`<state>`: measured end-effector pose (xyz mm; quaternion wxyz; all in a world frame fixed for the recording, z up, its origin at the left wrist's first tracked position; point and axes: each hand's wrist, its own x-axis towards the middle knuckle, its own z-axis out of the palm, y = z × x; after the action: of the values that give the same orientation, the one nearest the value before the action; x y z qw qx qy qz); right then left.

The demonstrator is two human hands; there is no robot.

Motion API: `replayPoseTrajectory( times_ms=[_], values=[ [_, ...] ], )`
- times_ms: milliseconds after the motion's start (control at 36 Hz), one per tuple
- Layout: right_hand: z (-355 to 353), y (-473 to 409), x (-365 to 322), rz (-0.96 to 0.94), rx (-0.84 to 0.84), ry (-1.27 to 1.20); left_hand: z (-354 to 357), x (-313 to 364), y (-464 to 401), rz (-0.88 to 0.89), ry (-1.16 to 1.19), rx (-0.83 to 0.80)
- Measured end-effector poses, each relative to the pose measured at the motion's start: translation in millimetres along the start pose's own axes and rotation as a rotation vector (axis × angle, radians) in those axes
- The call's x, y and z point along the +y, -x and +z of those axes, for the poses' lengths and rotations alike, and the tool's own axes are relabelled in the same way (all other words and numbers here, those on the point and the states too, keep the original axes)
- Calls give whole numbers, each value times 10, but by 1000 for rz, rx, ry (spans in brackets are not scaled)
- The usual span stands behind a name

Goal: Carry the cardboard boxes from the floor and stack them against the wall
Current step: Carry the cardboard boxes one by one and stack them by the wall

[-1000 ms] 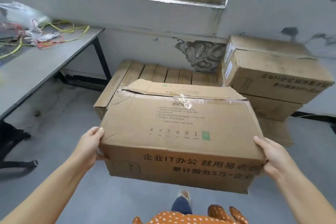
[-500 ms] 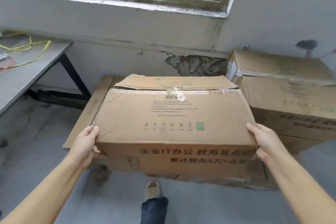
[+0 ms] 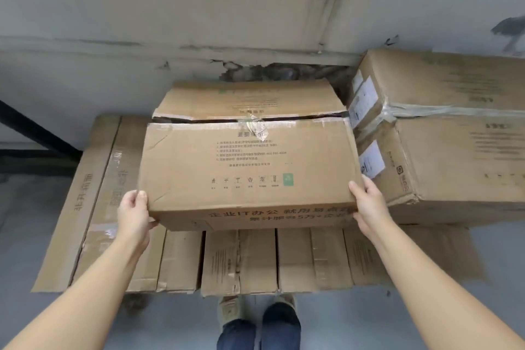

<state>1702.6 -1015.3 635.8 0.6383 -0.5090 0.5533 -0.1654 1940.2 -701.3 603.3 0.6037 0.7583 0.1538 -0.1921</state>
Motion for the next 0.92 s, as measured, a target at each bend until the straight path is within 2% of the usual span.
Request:
replayPoseTrajectory(
  times_ms=[83, 167, 333, 500, 611, 722, 917],
  values=[
    [0, -153, 308, 167, -28, 41, 128, -312, -118, -150, 32, -4],
    [-42, -223, 612, 215, -59, 248, 182, -467, -108, -266, 2, -16],
    [-103, -283, 763, 154, -104, 548, 256, -558, -235, -286, -117, -14],
    [-162, -427, 740, 153, -75, 568, 384, -499, -342, -286, -123, -9],
    [-208, -451, 716, 130, -25, 679, 563, -499, -343, -283, -149, -52],
    [-213, -396, 710, 139, -69, 772, 636, -494, -290, -273, -177, -41],
    [-256, -327, 693, 156, -102, 779, 557, -501, -156, -295, -186, -47]
  ],
)
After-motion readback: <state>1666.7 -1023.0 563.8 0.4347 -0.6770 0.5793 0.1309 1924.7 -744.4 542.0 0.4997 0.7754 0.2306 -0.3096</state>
